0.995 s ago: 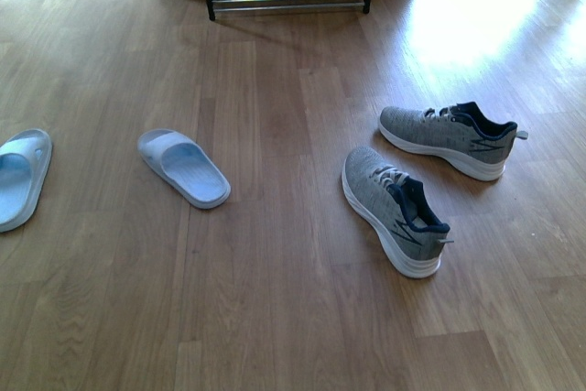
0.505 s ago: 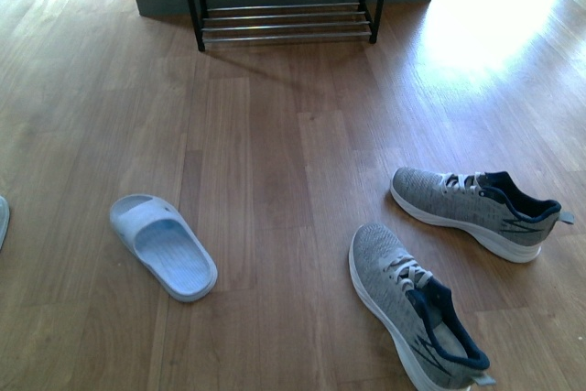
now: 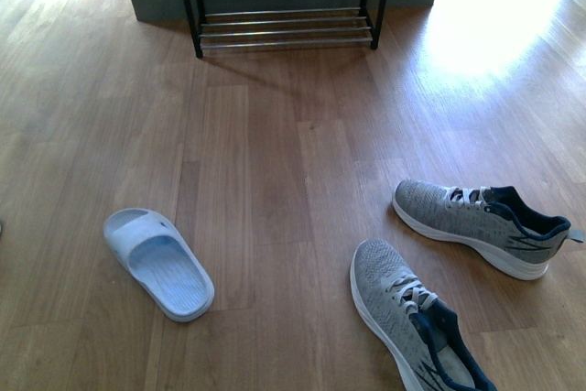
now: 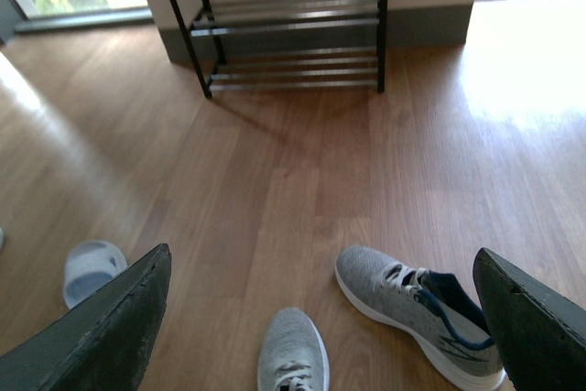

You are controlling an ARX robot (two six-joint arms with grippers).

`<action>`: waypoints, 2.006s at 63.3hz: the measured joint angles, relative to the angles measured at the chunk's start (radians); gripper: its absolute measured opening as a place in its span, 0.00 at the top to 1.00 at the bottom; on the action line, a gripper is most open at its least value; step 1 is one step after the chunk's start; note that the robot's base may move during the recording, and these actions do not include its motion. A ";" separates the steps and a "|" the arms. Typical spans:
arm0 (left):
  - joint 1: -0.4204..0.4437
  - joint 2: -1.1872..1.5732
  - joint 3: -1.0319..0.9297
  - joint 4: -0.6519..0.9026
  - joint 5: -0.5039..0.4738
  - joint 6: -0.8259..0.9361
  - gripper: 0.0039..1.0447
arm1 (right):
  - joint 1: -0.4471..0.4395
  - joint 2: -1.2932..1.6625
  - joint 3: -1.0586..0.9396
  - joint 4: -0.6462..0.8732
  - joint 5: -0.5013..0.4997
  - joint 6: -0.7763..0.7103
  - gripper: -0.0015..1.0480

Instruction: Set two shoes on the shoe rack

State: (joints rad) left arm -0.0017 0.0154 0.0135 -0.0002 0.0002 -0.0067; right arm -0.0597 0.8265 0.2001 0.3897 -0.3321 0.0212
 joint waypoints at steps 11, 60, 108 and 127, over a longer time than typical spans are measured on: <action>0.000 0.000 0.000 0.000 0.000 0.000 0.09 | 0.040 0.594 0.204 0.174 0.063 -0.155 0.09; 0.000 0.000 0.000 0.000 0.000 0.000 0.09 | 0.019 1.828 1.026 0.132 0.337 -0.581 0.09; 0.000 0.000 0.000 0.000 0.000 0.000 0.09 | 0.000 1.998 1.215 0.051 0.290 -0.507 0.47; 0.000 0.000 0.000 0.000 0.000 0.000 0.09 | 0.018 2.000 1.213 0.050 0.258 -0.507 0.90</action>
State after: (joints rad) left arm -0.0017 0.0154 0.0135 -0.0002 0.0002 -0.0067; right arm -0.0414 2.8269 1.4132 0.4397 -0.0742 -0.4858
